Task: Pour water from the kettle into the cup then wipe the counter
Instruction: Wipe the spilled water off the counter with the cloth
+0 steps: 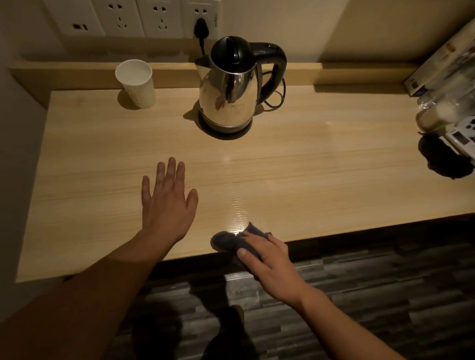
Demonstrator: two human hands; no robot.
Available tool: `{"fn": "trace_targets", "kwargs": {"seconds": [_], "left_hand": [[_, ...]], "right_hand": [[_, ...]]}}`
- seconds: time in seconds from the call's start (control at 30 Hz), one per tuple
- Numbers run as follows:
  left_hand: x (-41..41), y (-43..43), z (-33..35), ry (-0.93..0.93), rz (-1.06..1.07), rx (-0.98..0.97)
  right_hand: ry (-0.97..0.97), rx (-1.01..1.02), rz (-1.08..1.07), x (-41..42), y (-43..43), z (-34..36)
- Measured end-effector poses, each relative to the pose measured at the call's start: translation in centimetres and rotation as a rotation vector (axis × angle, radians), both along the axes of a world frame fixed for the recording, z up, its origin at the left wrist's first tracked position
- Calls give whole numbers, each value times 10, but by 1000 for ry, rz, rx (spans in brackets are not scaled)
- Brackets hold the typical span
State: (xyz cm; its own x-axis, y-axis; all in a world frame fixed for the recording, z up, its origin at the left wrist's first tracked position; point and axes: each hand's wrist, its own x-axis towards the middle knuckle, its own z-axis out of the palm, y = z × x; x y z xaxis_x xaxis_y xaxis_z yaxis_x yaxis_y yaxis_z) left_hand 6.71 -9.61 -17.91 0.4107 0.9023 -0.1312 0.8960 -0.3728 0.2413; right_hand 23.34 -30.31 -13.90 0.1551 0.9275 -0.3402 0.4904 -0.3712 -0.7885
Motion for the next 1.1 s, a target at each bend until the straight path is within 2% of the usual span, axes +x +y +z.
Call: {"fn": "trace_targets", "kwargs": {"seconds": [0.03, 0.1, 0.17, 0.2, 0.3, 0.37, 0.43, 0.53, 0.63, 0.9, 1.1], "left_hand": [[11, -3, 0, -16, -4, -5], [30, -8, -4, -10, -8, -23], [40, -13, -10, 34, -11, -6], [42, -15, -12, 53, -14, 12], [42, -15, -16, 60, -22, 42], [43, -14, -19, 75, -16, 46], [45, -12, -22, 88, -12, 43], [43, -13, -25, 49, -27, 100], [40, -17, -28, -12, -61, 209], [42, -16, -26, -10, -48, 213], [45, -10, -29, 70, -10, 98]], "right_hand": [[184, -48, -86, 6, 2, 12], [422, -153, -296, 26, 8, 29], [588, -181, -482, 52, 21, 41], [593, -154, -555, 65, 32, 47], [287, -10, -598, 101, 83, 57], [93, 96, -476, 119, 122, 55], [-168, 141, -263, 138, 158, 38], [-527, -2, 88, 161, 196, 6], [-727, -61, 222, 172, 212, -17], [-793, 92, 229, 156, 186, -37], [-777, 185, 323, 125, 138, -38]]}}
